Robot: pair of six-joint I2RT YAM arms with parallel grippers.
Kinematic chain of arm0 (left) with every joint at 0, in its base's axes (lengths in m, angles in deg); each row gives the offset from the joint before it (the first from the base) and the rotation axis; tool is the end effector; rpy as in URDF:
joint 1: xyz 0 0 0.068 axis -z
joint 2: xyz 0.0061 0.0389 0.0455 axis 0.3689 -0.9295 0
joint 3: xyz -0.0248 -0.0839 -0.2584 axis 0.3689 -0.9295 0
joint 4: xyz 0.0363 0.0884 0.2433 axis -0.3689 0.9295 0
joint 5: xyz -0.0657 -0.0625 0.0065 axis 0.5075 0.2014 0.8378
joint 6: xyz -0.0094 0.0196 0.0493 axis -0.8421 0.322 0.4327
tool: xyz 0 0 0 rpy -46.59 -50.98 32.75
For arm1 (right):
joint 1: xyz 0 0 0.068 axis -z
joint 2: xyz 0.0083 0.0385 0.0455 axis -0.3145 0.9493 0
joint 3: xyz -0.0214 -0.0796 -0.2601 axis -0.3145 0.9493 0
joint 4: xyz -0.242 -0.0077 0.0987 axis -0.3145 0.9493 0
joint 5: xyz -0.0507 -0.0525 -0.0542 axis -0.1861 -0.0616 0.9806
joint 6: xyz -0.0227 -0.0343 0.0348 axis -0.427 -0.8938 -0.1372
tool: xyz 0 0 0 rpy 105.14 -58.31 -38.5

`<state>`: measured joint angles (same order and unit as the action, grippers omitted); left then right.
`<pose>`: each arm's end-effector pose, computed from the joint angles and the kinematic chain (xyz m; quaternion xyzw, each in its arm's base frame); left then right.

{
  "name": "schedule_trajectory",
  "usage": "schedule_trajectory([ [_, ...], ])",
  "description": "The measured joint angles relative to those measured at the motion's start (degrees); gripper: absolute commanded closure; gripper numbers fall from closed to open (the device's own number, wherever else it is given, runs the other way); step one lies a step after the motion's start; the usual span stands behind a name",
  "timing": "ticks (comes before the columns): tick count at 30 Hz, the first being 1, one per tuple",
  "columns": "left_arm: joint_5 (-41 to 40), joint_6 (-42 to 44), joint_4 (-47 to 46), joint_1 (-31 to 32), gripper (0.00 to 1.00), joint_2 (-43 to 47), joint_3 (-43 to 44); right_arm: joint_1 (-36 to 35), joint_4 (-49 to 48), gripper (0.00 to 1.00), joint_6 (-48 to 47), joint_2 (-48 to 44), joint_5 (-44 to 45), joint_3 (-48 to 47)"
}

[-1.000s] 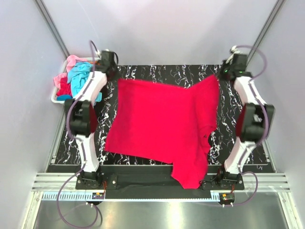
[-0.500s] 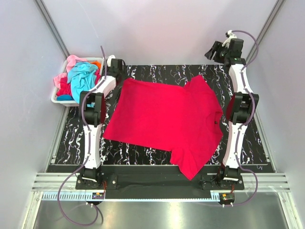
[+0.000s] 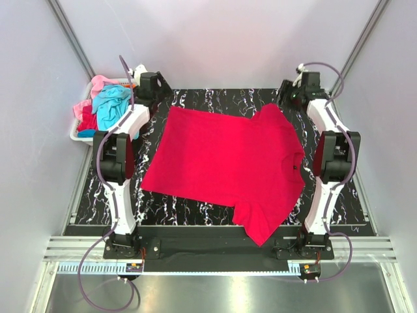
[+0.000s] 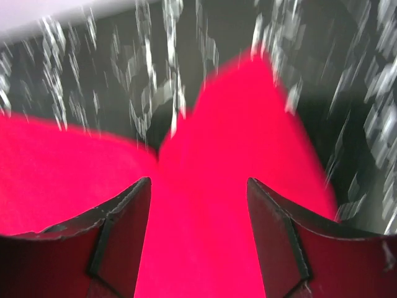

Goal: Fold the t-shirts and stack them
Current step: Flatten the tshirt out

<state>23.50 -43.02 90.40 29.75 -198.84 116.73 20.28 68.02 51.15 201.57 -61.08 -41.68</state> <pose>0.4987 -0.0623 0.2614 -0.2534 0.8034 -0.0941 0.5306 0.4967 -0.0074 0.2613 0.0491 0.8859 0.1599 0.4326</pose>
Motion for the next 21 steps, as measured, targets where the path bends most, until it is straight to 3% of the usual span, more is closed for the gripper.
schedule_trajectory([
  [8, 10.7, -2.3, 10.7, 4.3, 0.22, 6.7, -10.6, -11.6, 2.3, 0.34, 4.2, -16.3, 6.6, 24.3],
  [12, 15.0, -2.3, 16.4, 7.6, 0.26, 6.9, -13.0, -13.9, 2.6, 0.38, 8.1, -21.6, 6.7, 33.8],
  [21, 14.8, -3.9, 22.5, 11.2, 0.27, 17.1, -31.5, -18.1, 4.5, 0.39, 16.4, -32.2, 7.8, 49.5],
])
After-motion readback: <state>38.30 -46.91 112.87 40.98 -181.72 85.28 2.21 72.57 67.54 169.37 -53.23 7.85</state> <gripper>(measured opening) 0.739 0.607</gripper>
